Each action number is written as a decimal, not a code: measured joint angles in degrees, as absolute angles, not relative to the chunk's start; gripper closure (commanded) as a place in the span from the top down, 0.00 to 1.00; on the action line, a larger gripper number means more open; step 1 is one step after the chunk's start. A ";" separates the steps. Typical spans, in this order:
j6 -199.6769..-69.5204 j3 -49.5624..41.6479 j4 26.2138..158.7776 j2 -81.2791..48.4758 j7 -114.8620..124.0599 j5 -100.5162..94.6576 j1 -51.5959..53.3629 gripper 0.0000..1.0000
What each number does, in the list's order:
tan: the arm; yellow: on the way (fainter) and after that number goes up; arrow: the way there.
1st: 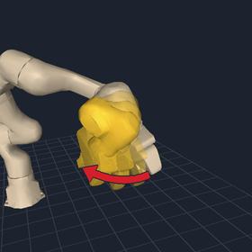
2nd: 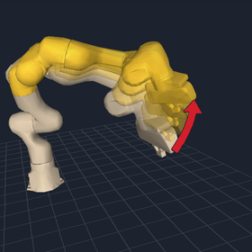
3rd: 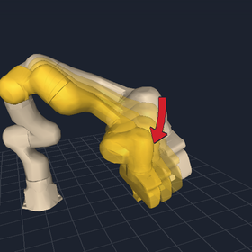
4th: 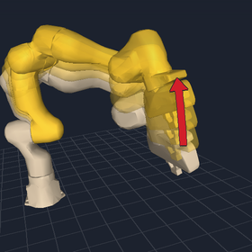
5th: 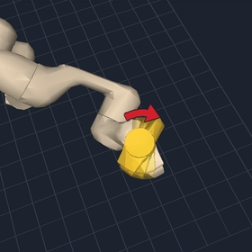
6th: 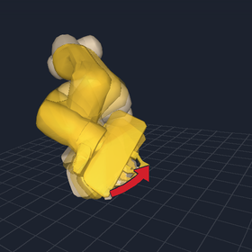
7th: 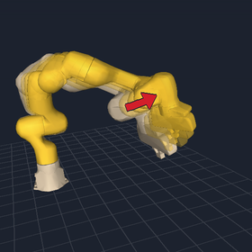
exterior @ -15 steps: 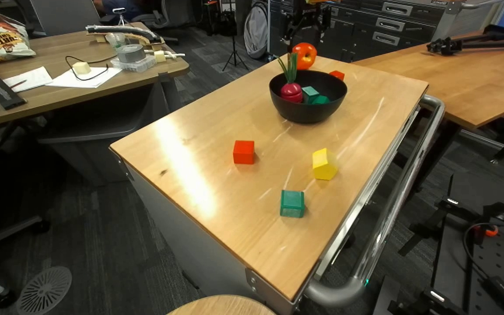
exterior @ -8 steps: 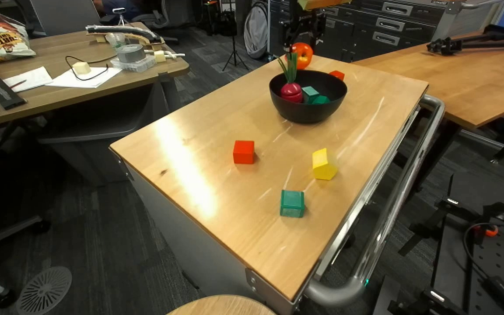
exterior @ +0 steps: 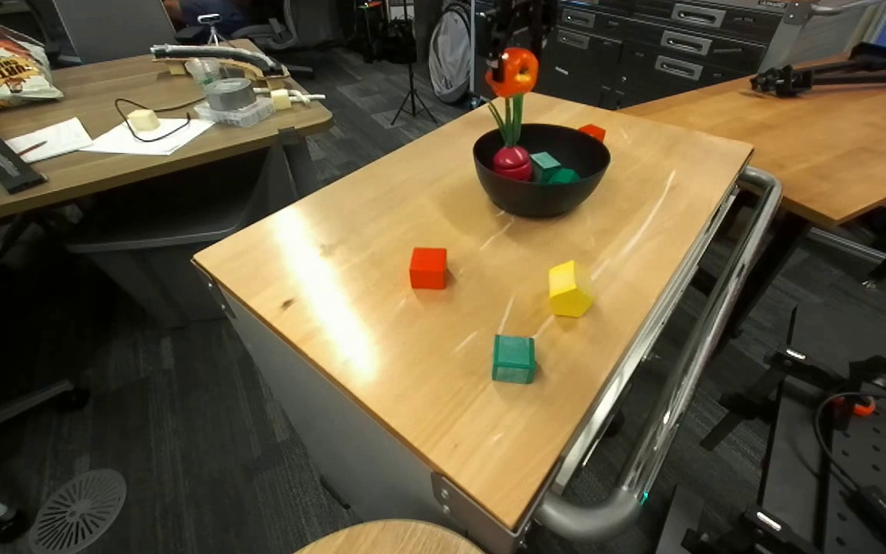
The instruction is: Put the objects that are near the edge away from you in the bowl except the apple which you must move to the left, then put the rest of the blocks one at a time in the bowl, then move the apple to the right
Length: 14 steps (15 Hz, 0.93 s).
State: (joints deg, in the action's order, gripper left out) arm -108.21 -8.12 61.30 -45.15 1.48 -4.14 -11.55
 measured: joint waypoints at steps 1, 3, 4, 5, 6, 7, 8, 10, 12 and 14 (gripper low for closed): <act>-108.72 -7.97 61.62 -43.51 1.01 -5.43 -9.99 0.58; -109.91 -7.49 62.93 -40.11 0.39 -7.90 -6.49 0.58; -110.55 -7.16 64.03 -38.40 0.08 -9.12 -4.59 0.58; -111.07 -6.68 65.51 -36.63 -0.36 -10.32 -2.66 0.58; -111.88 -6.12 67.34 -34.88 -0.79 -11.31 -0.80 0.58; -112.70 -5.46 69.45 -33.12 -1.29 -12.21 0.95 0.58; -113.47 -4.60 71.74 -31.41 -1.95 -13.07 2.45 0.58; -114.96 -2.60 76.59 -28.26 -4.06 -14.00 4.47 0.58; -116.39 -0.27 81.63 -25.44 -7.55 -13.97 4.93 0.58; -117.89 1.58 86.60 -23.01 -12.31 -12.26 4.42 0.58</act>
